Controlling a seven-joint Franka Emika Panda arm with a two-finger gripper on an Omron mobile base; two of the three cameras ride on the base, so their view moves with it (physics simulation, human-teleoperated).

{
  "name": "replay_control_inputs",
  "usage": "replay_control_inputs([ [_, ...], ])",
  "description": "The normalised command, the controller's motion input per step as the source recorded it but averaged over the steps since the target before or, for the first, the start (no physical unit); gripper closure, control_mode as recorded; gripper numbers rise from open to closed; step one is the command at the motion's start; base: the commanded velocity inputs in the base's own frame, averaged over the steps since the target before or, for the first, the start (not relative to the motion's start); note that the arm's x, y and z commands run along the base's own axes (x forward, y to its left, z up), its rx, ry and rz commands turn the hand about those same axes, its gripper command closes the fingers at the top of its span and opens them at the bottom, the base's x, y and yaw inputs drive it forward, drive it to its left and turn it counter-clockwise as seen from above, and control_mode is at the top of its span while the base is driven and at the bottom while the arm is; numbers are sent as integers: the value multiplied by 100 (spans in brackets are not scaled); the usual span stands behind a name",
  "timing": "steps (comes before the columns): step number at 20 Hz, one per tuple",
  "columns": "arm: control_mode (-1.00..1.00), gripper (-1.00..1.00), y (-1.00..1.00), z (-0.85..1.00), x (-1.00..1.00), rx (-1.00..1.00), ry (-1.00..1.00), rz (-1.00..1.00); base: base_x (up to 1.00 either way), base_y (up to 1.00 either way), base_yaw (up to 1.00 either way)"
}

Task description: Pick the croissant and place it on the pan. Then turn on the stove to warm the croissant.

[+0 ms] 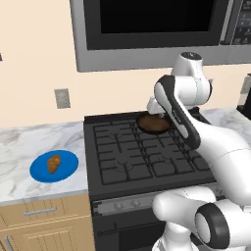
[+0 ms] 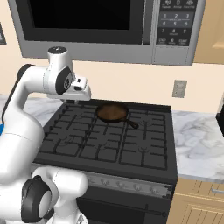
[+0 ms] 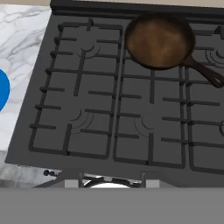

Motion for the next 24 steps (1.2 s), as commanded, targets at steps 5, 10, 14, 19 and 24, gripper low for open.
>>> replay_control_inputs([
  [5, -100, -100, 3, 0, 0, 0, 0, 0, 0, 0, 0],
  [10, -100, -100, 24, -2, 0, 0, 0, 0, 0, 0, 0],
  [14, -100, -100, 36, -5, 0, 0, 0, 0, 0, 0, 0],
  [19, -100, -100, 42, -8, 0, 0, 0, 0, 0, 0, 0],
  [24, -100, -100, 42, -14, 0, 0, 0, 0, 0, 0, 0],
])
